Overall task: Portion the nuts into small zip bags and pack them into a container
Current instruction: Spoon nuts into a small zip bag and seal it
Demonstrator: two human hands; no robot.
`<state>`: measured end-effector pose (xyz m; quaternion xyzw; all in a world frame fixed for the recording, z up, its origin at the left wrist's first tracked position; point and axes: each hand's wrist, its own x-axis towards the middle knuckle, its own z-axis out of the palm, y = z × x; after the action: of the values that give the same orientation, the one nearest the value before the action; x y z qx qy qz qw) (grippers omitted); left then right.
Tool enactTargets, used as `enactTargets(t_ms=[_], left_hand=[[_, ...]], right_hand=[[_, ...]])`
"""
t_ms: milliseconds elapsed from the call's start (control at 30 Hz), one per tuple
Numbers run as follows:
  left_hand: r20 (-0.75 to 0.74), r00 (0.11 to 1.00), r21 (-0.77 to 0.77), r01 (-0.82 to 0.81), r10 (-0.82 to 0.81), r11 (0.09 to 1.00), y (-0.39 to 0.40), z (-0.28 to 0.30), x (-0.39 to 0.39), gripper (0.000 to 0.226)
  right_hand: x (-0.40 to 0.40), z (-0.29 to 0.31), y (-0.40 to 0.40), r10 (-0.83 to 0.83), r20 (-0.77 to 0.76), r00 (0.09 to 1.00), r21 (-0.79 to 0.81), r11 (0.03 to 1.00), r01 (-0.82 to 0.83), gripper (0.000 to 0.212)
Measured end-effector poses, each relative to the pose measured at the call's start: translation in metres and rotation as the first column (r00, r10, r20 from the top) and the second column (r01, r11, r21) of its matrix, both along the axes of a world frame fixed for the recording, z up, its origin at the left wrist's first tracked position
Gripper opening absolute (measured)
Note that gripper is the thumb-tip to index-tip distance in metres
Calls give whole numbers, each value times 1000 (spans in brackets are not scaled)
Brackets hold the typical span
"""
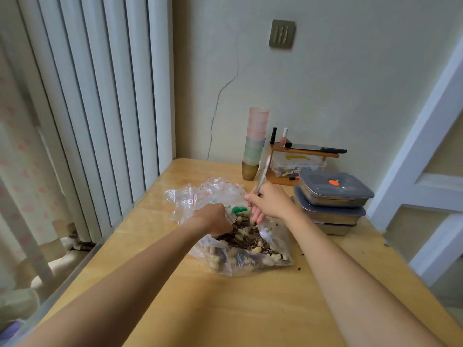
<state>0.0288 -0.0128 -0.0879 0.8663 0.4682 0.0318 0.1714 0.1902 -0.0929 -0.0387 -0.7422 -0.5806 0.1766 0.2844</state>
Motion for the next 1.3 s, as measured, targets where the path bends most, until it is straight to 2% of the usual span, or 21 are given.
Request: enactTargets(t_ms=[67,133,200,300,433,667,800,933,1133,1300], left_hand=[[20,1000,-28,4,-4,1000,1,0,-2,24],[36,999,-45,10,-9,999,2,-2,-4,24],[53,998,-50,21,-18,999,2,-3,-5,24],[96,995,-27,34,-32,999,4,-3,-4,22],[142,989,-10,40,-38,999,5,-4,-5,20],[144,989,-40,35,-29,999,7,-5,-4,29],[135,989,-30,57,-53,998,7,-9,-1,40],[120,990,-28,79,-75,997,6,-11,3,57],[110,993,47,38,-42,998,5,-14,8,48],[107,994,39,31,-35,999,4,-11,9,49]], right_hand=[[1,-6,0,-49,-165,985,-40,998,43,40],[3,-10,2,-96,-198,975,-64,994,85,51],[5,-11,3,-157,-172,972,6,987,161,55],[11,-9,5,-230,-283,931,196,936,291,44],[17,-8,7,-283,-141,949,261,914,312,37],[32,-2,5,-437,-129,890,357,817,453,42],[33,5,1,-412,-172,895,412,795,445,39],[37,7,1,-435,-150,888,434,778,454,42],[40,12,-2,-445,-118,888,473,761,444,42],[46,3,-1,-387,-87,918,417,822,386,39]])
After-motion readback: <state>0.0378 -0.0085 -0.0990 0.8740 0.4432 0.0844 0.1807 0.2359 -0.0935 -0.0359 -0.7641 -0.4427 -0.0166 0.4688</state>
